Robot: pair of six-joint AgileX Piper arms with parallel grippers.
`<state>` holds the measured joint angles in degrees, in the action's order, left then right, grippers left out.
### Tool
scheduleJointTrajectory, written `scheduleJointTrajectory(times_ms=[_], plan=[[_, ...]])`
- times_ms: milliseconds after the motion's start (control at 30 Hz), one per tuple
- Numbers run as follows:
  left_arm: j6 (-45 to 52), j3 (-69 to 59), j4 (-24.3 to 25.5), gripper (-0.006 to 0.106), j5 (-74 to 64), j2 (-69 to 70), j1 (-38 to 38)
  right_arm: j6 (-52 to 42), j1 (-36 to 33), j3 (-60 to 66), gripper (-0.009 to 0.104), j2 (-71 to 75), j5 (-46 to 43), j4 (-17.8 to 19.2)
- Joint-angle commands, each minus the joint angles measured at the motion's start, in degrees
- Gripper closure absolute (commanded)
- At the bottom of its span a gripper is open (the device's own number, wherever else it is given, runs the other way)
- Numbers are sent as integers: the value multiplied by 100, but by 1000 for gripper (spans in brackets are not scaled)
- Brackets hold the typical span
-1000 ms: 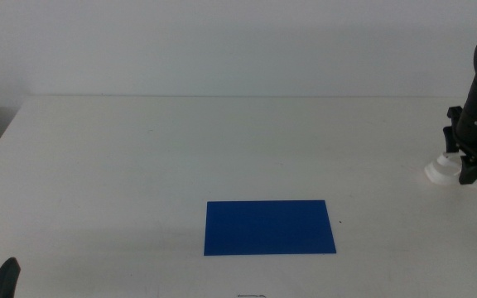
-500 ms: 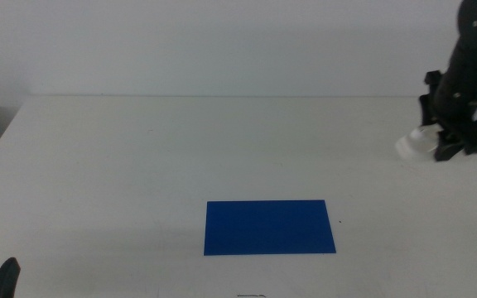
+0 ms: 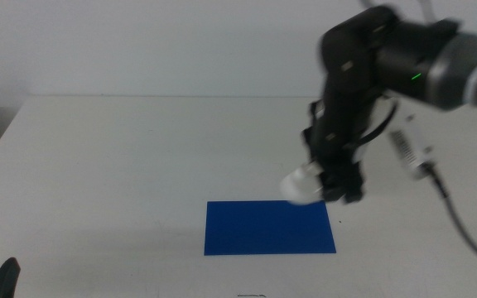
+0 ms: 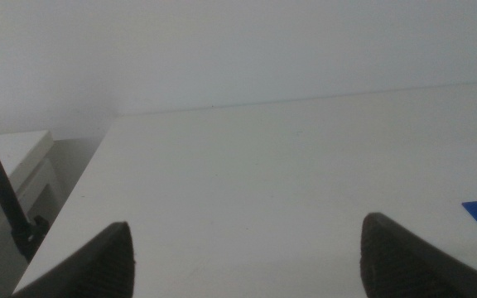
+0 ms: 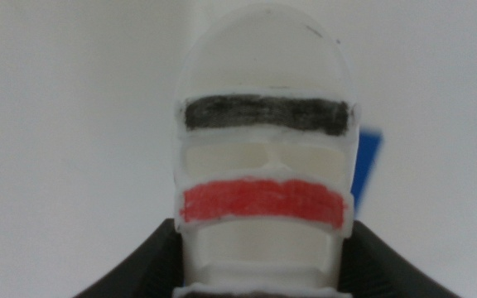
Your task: Use one arm to grab the shoe from the table and place it on the mat.
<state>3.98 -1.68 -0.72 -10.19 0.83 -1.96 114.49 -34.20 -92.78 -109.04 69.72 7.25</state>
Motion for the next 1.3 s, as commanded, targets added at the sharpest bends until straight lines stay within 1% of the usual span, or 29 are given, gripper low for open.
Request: scheduleJointTrajectory(times_ms=[0,167,333,433,500,567,667,767,833,933,1033,1133,1267], plan=[[-84,19,-49,7,472,108,-22,335,-258,-176,96,163,477,89],[-84,19,-49,7,472,108,-22,573,-685,-416,96,-244,471,56],[-84,19,-49,7,472,108,-22,494,-871,-747,96,-602,476,48],[-84,19,-49,7,472,108,-22,129,-914,-808,96,-682,453,126],[-84,19,-49,7,472,108,-22,-453,-914,-808,96,-682,411,134],[-84,19,-49,7,472,108,-22,-1171,-914,-808,96,-682,427,197],[-84,19,-49,7,472,108,-22,-2843,-914,-808,96,-682,485,346],[-84,19,-49,7,472,108,-22,-4942,-914,-808,96,-682,485,414],[-84,19,-49,7,472,108,-22,-6515,-914,-808,96,-682,485,421],[-84,19,-49,7,472,108,-22,-8458,-914,-808,96,-682,459,434],[-84,19,-49,7,472,108,-22,-9935,-914,-808,96,-682,454,434],[-84,19,-49,7,472,108,-22,-10961,-914,-808,96,-682,446,434],[-84,19,-49,7,472,108,-22,-12412,-908,-808,96,-682,276,660]])
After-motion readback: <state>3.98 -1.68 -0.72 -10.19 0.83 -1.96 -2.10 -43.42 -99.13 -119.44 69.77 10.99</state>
